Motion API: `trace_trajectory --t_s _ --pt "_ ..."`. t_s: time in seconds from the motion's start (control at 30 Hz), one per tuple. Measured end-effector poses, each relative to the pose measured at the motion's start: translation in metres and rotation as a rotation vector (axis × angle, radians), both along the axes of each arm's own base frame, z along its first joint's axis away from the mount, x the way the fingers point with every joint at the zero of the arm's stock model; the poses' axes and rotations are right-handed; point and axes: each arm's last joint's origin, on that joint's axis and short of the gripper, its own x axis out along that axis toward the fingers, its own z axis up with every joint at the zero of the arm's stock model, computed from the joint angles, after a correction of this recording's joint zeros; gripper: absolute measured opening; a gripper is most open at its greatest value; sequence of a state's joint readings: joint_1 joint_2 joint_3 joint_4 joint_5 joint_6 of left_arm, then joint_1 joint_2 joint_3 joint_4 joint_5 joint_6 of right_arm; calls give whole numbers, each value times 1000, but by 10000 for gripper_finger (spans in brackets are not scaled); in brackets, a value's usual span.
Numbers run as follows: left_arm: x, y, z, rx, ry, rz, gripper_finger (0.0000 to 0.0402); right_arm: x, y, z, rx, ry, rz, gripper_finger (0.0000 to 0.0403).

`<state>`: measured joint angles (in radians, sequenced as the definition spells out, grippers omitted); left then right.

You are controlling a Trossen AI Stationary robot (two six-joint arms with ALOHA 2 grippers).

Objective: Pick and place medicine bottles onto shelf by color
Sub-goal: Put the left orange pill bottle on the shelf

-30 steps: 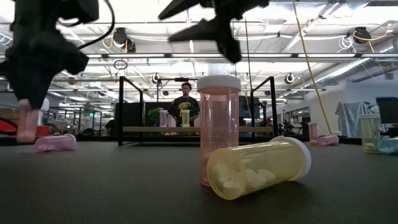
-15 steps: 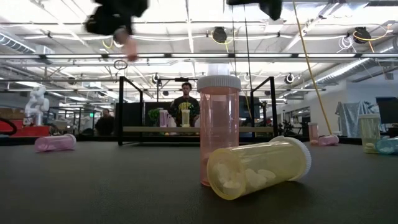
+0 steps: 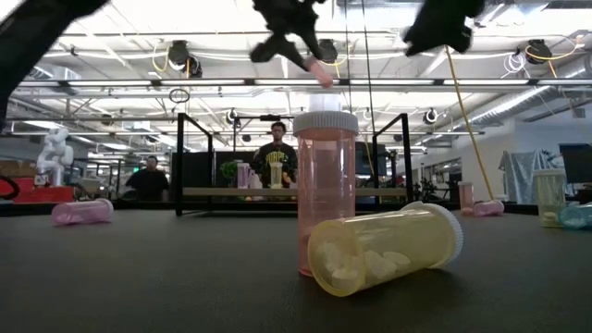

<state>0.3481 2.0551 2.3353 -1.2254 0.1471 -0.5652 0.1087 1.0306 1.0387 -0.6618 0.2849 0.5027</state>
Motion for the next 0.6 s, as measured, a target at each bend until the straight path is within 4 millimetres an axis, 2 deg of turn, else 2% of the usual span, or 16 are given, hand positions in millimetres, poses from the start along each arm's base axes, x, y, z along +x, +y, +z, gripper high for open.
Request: trace_trajectory --t_s 0.1,0.27,0.43,0.6 --pt "11 20 -9 -18 -82 6 133 -17 -5 -11 37 8 -21 139" --pt "17 43 -24 -12 -90 21 133 -41 -9 -21 110 -51 -57 139" --pt "21 69 -19 189 -190 2 133 -54 -15 -23 139 -132 -111 139" --pt "28 99 -18 466 -271 -82 133 -50 -22 -20 137 -226 -150 139"
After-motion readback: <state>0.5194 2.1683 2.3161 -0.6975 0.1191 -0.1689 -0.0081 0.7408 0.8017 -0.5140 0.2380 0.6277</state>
